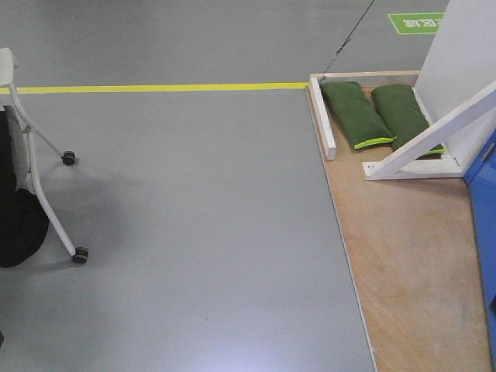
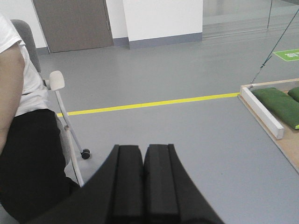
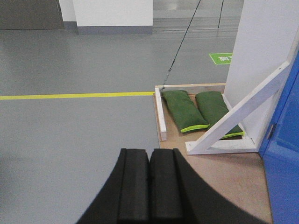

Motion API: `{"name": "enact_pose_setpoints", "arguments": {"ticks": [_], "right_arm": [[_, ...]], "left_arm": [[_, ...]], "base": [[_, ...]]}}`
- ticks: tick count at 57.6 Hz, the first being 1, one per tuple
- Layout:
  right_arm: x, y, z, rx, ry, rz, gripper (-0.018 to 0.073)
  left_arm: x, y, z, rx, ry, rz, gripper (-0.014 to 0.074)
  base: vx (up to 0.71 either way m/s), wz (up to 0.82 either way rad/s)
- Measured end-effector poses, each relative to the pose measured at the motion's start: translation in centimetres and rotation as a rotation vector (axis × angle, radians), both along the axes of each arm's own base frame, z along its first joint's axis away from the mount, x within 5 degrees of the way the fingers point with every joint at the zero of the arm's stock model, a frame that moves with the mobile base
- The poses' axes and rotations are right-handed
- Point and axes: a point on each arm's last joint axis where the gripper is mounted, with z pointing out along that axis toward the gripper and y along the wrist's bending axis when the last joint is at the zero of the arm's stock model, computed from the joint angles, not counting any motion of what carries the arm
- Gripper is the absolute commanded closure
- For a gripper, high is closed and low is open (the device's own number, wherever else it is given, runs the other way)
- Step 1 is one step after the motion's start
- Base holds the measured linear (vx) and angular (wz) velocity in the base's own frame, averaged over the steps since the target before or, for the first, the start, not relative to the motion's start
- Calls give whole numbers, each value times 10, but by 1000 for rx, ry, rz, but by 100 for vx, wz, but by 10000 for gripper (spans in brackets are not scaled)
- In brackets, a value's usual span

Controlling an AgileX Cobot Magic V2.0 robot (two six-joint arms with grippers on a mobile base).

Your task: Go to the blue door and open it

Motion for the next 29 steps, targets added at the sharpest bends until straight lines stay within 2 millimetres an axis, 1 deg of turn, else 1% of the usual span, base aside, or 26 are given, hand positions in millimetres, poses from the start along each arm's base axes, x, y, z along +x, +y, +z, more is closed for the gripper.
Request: {"name": "enact_pose_setpoints", "arguments": {"ticks": [3,6,12,19,23,29], "right_arm": [[5,0,21,-1,-6,-1,557],[12,0,51,-8,-31,-4,557],[27,0,101,-16,-94,-6,557],[49,0,153,-16,-193,-3,557],[61,1,174,-16,-259,1,557],[77,-3,195,-10,-357,-26,557]], "left_arm": [[0,0,0,0,0,0,526],[0,0,0,0,0,0,526],[0,0,0,0,0,0,526],[0,0,0,0,0,0,526],[0,0,0,0,0,0,526],[0,0,0,0,0,0,526]], "base": [[0,0],[0,0],[0,0],[0,0],[0,0],[0,0]]}}
